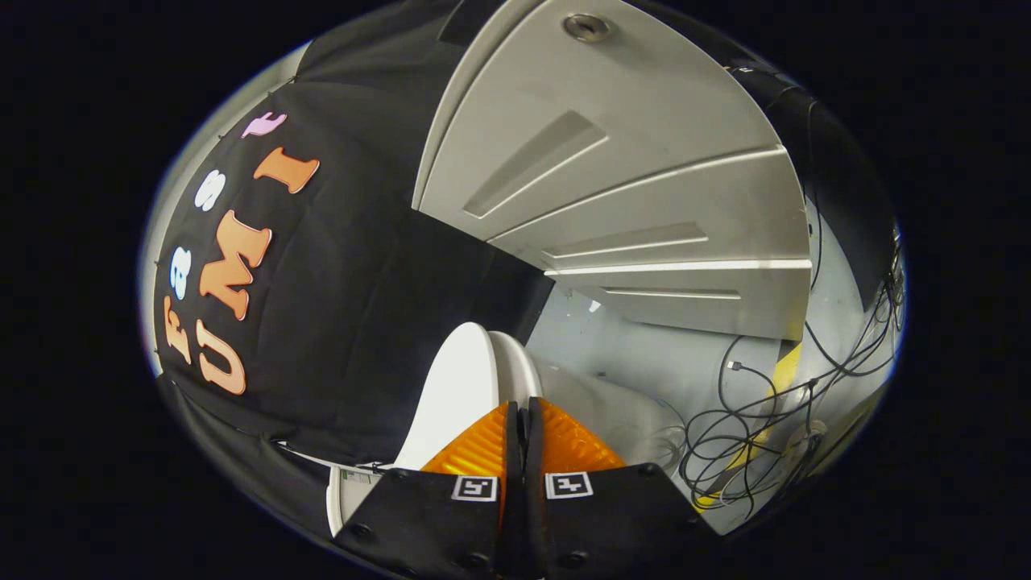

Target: Open the toilet lid.

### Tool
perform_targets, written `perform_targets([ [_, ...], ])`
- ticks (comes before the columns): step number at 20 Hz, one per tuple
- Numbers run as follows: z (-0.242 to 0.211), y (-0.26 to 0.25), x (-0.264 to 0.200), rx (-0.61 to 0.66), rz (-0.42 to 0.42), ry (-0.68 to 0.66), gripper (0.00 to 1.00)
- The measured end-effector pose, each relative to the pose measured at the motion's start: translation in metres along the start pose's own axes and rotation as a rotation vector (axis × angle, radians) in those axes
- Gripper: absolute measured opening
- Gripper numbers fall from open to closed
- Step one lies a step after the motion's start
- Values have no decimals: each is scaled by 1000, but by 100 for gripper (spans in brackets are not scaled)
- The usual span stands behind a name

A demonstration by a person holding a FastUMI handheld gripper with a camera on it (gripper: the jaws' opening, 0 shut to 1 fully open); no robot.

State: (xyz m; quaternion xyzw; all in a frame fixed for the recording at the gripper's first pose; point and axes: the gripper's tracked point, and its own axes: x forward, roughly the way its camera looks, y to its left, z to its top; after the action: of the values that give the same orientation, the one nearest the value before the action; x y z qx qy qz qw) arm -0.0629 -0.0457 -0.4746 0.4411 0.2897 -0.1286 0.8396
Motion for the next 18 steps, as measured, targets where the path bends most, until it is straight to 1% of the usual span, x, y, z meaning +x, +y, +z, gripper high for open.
perform_targets([
  [4, 5, 17, -9, -40, 2, -13, 8],
  [8, 17, 46, -19, -87, 30, -55, 8],
  [11, 26, 71, -24, -97, 31, -93, 8],
  [14, 35, 101, -34, -93, 57, -139, 8],
  [18, 33, 142, -50, -120, 80, -169, 8],
])
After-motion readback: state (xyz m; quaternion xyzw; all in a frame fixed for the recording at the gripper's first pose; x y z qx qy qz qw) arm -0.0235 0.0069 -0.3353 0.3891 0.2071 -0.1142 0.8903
